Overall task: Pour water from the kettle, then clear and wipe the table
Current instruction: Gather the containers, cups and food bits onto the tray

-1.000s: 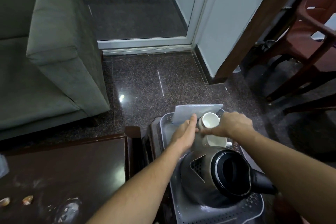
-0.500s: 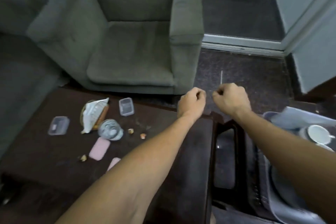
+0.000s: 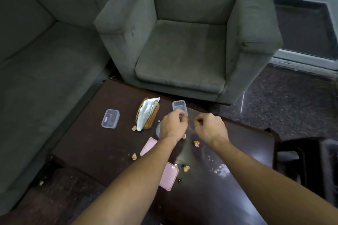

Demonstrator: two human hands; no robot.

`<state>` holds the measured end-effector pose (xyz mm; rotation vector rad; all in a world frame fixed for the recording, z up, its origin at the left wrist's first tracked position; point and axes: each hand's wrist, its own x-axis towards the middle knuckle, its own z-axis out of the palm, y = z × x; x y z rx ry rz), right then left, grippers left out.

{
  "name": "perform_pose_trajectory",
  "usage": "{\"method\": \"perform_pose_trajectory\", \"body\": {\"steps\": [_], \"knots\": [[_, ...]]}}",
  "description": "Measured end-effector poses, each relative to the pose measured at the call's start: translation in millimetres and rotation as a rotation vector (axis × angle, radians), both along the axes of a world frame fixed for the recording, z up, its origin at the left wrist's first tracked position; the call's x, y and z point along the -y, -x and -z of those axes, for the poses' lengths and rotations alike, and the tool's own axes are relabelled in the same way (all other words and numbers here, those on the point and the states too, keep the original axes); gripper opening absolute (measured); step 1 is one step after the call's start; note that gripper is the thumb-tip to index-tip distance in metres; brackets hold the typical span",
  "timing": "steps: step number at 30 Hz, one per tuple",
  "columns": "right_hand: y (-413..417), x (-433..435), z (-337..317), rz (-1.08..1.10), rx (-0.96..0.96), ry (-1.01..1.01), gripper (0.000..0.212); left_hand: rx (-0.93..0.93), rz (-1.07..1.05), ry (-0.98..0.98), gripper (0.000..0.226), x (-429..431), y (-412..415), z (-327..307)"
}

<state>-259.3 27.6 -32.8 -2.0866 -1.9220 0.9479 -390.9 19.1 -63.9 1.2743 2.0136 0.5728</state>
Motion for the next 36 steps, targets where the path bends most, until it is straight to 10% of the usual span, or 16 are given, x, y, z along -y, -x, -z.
{"method": "perform_pose_trajectory", "body": {"steps": [36], "knots": [[41, -95, 140, 0.36, -0.166, 0.155, 0.025, -0.062, -0.011, 0.301, 0.029, -121, 36, 99]]}}
